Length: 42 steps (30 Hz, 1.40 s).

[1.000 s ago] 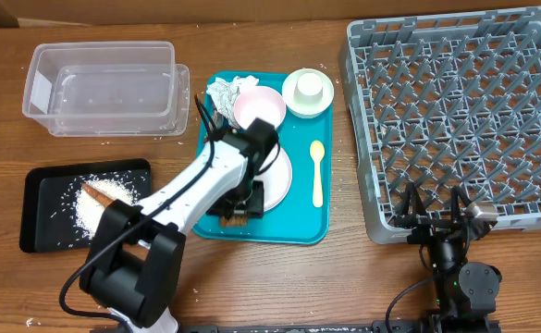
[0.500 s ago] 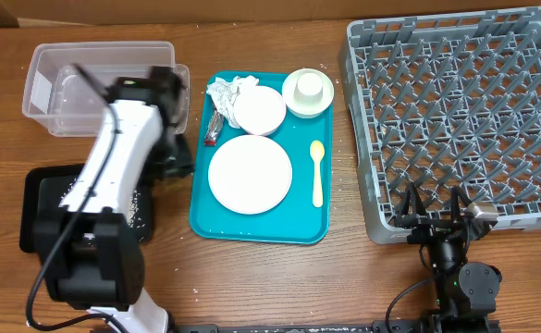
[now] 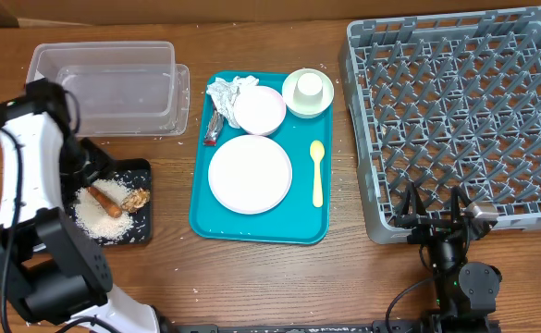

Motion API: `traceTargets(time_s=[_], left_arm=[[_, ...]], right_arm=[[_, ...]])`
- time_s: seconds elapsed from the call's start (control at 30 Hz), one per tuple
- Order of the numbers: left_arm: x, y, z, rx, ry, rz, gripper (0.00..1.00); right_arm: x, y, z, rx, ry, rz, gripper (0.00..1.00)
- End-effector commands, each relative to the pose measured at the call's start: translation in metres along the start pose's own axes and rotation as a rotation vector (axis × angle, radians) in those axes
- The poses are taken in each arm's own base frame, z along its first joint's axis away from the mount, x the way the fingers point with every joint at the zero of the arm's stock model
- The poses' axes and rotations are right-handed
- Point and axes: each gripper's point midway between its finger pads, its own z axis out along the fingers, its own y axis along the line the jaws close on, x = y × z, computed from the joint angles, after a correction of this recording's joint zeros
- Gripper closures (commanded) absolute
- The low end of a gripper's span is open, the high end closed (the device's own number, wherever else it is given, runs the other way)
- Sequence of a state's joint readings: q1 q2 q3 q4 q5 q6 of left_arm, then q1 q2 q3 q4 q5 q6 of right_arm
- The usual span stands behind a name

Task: Sort waste into correct bins and load items into the dishwasher
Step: 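Carry the cookie to the black tray and release it, then move the left gripper back over the white plate on the teal tray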

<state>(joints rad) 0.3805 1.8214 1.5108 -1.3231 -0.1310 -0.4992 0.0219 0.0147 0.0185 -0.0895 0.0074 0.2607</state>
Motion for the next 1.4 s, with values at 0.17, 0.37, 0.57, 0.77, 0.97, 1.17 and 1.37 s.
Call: traceTargets(time_s=[0.17,0.37,0.57,0.77,0.97,1.17,1.37], left_arm=[[-0.003,-0.001,-0.004,0.084,0.023,0.021,0.25],[0.019,-0.048,-0.029,0.280,0.022,0.204,0.25],[0.059,-0.099,-0.055,0.286,-0.070,0.437,0.25],[0.117,-0.168,-0.064,0.311,-0.150,0.724,0.27],[0.179,-0.222,-0.066,0.344,-0.228,0.945,0.18],[0.219,-0.245,-0.059,0.344,-0.244,1.065,0.00],[0.227,-0.259,-0.042,0.331,-0.233,1.091,0.00]], right_arm=[[0.001,0.001,0.000,-0.008,-0.006,-0.006,0.00],[0.001,0.001,0.000,-0.008,-0.006,-0.006,0.00],[0.001,0.001,0.000,-0.007,-0.005,-0.006,0.00],[0.001,0.001,0.000,-0.008,-0.006,-0.006,0.00],[0.001,0.001,0.000,-0.008,-0.006,-0.006,0.00],[0.001,0.001,0.000,-0.008,-0.006,-0.006,0.00],[0.001,0.001,0.000,-0.007,-0.005,-0.006,0.00]])
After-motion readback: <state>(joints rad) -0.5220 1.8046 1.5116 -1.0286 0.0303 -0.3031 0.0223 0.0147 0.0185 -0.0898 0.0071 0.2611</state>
